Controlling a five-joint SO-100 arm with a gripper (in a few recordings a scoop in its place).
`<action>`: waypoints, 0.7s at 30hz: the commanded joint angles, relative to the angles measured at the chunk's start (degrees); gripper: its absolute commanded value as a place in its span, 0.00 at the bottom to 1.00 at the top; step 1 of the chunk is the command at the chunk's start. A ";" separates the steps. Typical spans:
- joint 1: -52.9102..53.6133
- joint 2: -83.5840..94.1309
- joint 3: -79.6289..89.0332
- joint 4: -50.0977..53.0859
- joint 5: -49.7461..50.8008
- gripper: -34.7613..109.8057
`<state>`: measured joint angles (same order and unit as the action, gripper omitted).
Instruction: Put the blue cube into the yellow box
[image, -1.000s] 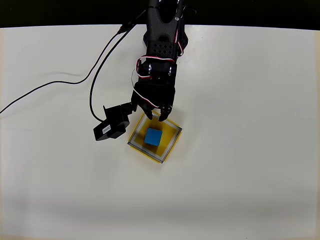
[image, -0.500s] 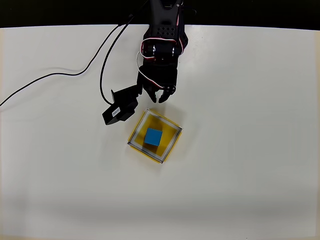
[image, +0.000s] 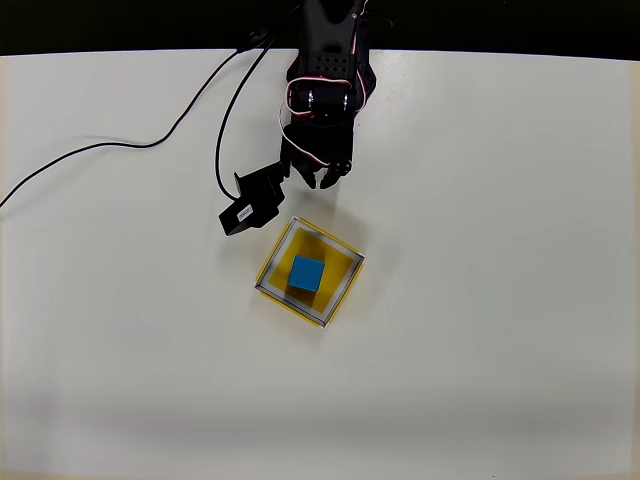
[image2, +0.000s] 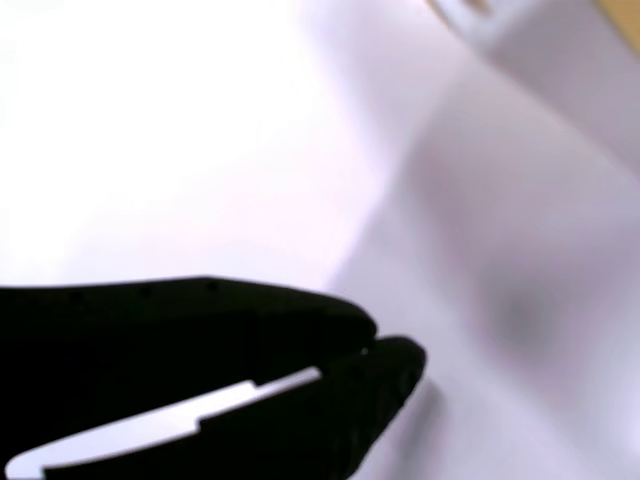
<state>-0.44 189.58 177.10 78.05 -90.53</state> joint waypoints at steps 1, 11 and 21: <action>0.70 1.93 1.58 0.26 -1.23 0.24; 2.20 1.93 3.08 -0.44 0.35 0.24; 2.37 1.76 3.08 -0.62 1.23 0.24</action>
<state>0.35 190.11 178.59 77.87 -89.12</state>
